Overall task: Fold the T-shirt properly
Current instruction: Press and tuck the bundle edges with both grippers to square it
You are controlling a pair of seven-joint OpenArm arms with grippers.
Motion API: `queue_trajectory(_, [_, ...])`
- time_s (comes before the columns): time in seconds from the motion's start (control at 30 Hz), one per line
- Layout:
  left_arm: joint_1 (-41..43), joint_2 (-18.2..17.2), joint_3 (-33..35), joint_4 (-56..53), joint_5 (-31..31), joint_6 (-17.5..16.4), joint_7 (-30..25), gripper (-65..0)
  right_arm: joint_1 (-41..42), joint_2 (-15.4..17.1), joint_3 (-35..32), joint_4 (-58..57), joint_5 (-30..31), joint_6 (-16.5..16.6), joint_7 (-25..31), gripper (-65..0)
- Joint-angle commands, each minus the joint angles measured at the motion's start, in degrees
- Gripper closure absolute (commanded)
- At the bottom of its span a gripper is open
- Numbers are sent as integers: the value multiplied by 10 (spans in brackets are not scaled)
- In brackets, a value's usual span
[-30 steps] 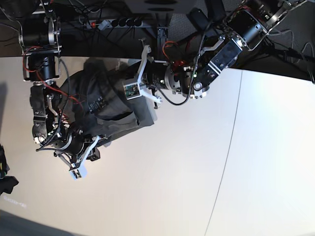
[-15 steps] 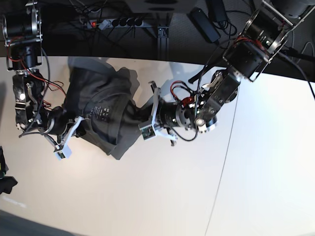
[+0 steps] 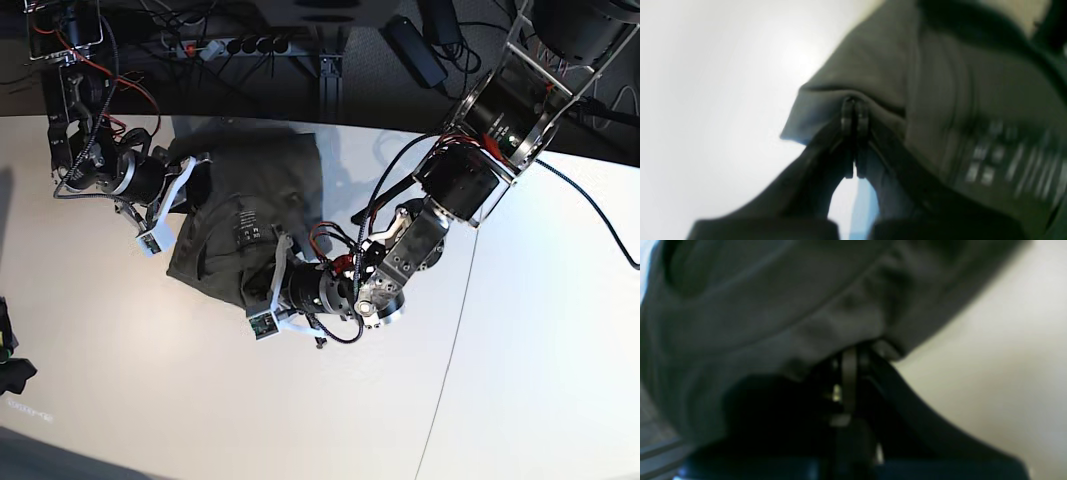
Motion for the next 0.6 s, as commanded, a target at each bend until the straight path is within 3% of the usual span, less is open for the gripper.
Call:
queue_trajectory(0.0, [-25,4,-3,9,-8,-7,0,0,0,7,1,7,-13,29,-24,0])
queue_trajectory(0.13, [-51,-3,-4,14,-23,-7,48,0,0,7,31,21,-9,29,-22,0])
queue_trajectory(0.3, [-57,-38,-4,69,-78,-7,97,0,0,7,78,29,0,30,-23,0])
queue_trajectory(0.4, [-50,-74,-4,125,-119,-7,147,0,0,7,112,29,1,30,-23,0])
queue_trajectory(0.57, [-21,-156,-17,237,-129,26,171,0,0,9,182,29,31,30,-29,0])
